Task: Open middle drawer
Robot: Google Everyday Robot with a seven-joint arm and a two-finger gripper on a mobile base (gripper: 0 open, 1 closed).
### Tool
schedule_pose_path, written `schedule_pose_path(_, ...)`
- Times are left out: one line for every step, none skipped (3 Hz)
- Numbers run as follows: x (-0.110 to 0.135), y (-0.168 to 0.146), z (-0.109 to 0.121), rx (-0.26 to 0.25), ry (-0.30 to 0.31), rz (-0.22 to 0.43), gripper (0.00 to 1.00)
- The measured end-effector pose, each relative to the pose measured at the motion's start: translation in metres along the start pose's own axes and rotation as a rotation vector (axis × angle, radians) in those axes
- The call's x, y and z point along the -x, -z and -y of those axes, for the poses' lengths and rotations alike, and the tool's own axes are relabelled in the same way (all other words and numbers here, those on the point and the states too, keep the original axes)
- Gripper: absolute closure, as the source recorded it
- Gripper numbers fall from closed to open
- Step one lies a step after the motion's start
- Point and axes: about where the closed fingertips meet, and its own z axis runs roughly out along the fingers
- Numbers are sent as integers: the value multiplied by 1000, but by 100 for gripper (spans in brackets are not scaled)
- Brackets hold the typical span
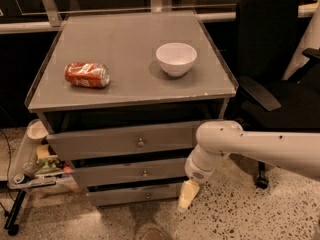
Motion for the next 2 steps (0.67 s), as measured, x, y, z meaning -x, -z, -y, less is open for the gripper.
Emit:
schedule_pose_path(0,-6,8,-28,-12,10,0)
schedule_pose_path(0,-16,39,-92,-45,25,0)
